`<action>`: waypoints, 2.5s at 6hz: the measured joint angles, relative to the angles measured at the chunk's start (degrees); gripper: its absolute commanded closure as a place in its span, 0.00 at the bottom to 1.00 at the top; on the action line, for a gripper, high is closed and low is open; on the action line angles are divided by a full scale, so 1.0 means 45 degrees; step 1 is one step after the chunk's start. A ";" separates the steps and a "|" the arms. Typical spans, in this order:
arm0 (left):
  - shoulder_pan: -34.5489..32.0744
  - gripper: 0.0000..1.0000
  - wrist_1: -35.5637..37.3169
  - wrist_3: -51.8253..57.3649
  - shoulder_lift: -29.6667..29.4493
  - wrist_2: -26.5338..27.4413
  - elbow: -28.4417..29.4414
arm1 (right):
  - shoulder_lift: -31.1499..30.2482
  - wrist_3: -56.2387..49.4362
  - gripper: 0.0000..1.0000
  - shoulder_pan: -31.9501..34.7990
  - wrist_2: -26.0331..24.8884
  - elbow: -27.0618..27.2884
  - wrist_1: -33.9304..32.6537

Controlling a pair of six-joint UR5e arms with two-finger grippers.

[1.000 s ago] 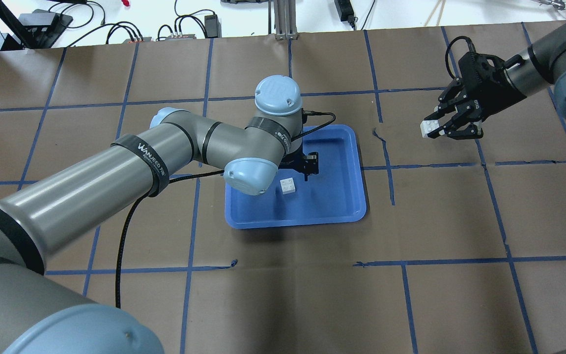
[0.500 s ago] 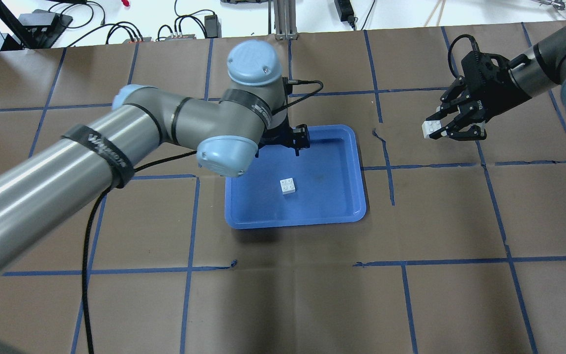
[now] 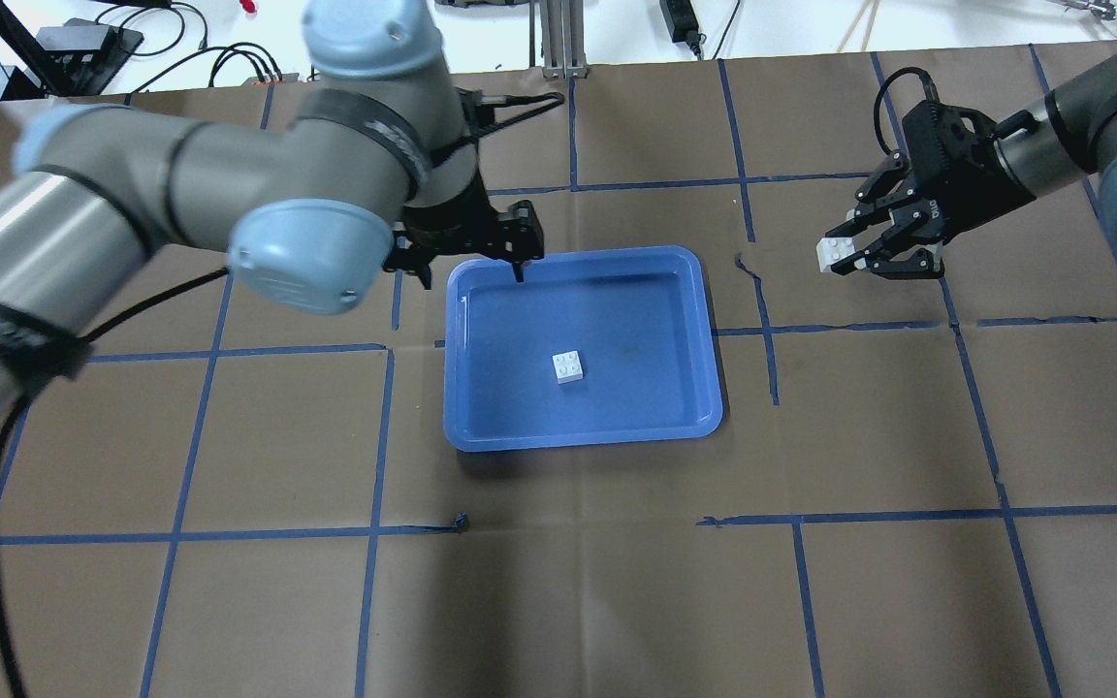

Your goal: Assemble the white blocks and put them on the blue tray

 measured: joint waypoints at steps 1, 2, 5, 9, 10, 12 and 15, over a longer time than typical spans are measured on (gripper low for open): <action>0.0272 0.01 -0.0773 0.0241 0.0321 0.0037 0.0552 | 0.0190 0.1030 0.72 0.0652 0.0099 0.0309 -0.1113; 0.0393 0.01 -0.1243 0.0310 0.0421 0.0077 0.0819 | 0.0419 0.1835 0.72 0.1355 0.0153 0.0629 -0.2147; 0.0528 0.01 -0.1516 0.0324 0.0534 0.0046 0.0951 | 0.1053 0.4795 0.72 0.3364 0.0058 0.1119 -0.5171; 0.0549 0.01 -0.1523 0.0323 0.0544 0.0075 0.0996 | 0.2479 0.6632 0.72 0.4740 -0.0086 0.1552 -0.7766; 0.0556 0.01 -0.1523 0.0324 0.0545 0.0075 0.1003 | 0.2733 0.6699 0.72 0.4803 -0.0189 0.1592 -0.8055; 0.0567 0.01 -0.1522 0.0324 0.0544 0.0076 0.1008 | 0.2964 0.6701 0.72 0.4826 -0.0425 0.1754 -0.8189; 0.0569 0.01 -0.1522 0.0324 0.0543 0.0076 0.1017 | 0.3105 0.6703 0.72 0.4889 -0.0408 0.1885 -0.8288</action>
